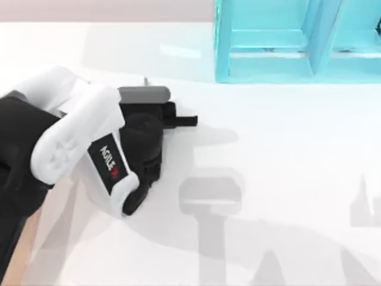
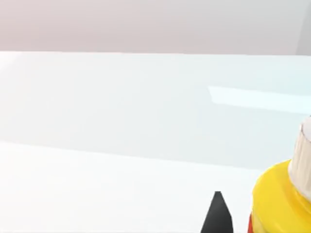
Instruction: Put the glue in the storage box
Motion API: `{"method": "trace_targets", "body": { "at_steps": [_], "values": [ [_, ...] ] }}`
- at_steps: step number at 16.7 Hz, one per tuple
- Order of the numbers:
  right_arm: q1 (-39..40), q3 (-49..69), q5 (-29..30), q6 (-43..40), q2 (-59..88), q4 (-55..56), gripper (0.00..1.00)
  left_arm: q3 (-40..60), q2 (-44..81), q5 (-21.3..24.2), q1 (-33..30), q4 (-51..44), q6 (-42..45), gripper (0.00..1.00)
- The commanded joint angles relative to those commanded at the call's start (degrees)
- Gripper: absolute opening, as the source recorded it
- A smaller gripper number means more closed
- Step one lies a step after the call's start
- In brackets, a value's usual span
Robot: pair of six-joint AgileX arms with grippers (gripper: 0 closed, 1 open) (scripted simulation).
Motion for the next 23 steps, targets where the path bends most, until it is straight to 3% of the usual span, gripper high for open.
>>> {"method": "trace_targets", "body": {
  "at_steps": [5, 15, 20, 23],
  "values": [
    [0.0, 0.0, 0.0, 0.0, 0.0, 0.0, 1.0, -0.4, -0.8, 0.1, -0.1, -0.9, 0.1, 0.0],
    [0.0, 0.0, 0.0, 0.0, 0.0, 0.0, 1.0, -2.9, -19.8, -0.1, 0.0, -16.6, 0.3, 0.0],
    [0.0, 0.0, 0.0, 0.0, 0.0, 0.0, 1.0, -2.7, -19.9, -0.2, 0.0, -16.9, 0.3, 0.0],
    [0.0, 0.0, 0.0, 0.0, 0.0, 0.0, 1.0, -1.1, -21.0, 2.8, 2.1, -20.1, 3.6, 0.0]
  ]
}}
